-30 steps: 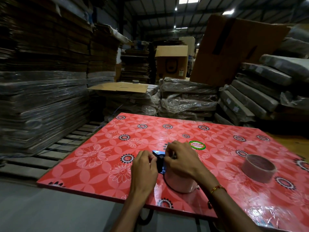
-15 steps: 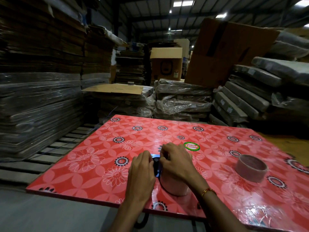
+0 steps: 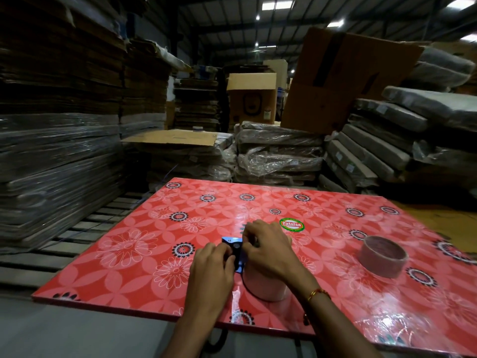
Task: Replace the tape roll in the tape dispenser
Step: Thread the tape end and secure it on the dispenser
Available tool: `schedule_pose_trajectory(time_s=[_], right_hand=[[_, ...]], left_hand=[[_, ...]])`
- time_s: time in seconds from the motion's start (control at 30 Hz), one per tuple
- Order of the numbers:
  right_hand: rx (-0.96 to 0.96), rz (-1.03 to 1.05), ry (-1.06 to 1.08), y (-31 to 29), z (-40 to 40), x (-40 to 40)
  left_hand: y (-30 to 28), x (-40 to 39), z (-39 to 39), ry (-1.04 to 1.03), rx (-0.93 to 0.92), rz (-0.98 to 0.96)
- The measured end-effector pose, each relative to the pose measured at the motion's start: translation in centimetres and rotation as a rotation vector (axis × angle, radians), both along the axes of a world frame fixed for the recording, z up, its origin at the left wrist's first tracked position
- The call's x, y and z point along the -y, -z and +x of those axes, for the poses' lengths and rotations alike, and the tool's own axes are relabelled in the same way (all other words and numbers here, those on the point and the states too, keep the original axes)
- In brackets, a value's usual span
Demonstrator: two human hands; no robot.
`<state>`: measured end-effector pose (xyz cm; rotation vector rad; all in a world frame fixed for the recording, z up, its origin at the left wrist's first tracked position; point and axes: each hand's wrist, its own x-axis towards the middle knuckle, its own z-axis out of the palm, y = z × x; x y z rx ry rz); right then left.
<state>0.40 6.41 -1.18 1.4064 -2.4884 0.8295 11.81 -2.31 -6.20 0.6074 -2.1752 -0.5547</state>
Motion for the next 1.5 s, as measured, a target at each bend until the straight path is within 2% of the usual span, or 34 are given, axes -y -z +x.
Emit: schedule_pose_trajectory(time_s=[0.5, 0.77, 1.1, 1.37, 1.5], right_hand=[[0.059, 0.041, -0.044, 0.4, -1.4, 0.0], [0.045, 0.049, -0.033, 0.5, -1.6, 0.1], [0.048, 0.018, -0.027, 0.9, -1.9, 0.1], [0.024, 0.032, -0.040, 1.1, -2.4, 0.1], [0.023, 0.013, -0.045, 1.0, -2.4, 0.1]], left_hand=[[-0.1, 0.6, 0.4, 0.048, 0.031, 0.004], [-0.2, 0.4, 0.6, 0.068, 0.068, -0.091], [-0.3, 1.2, 0.8, 0.101, 0.037, 0.009], [-0.4, 0.9, 0.9, 0.102, 0.080, -0.076], [-0.3, 1.4, 0.9, 0.177, -0.008, -0.006]])
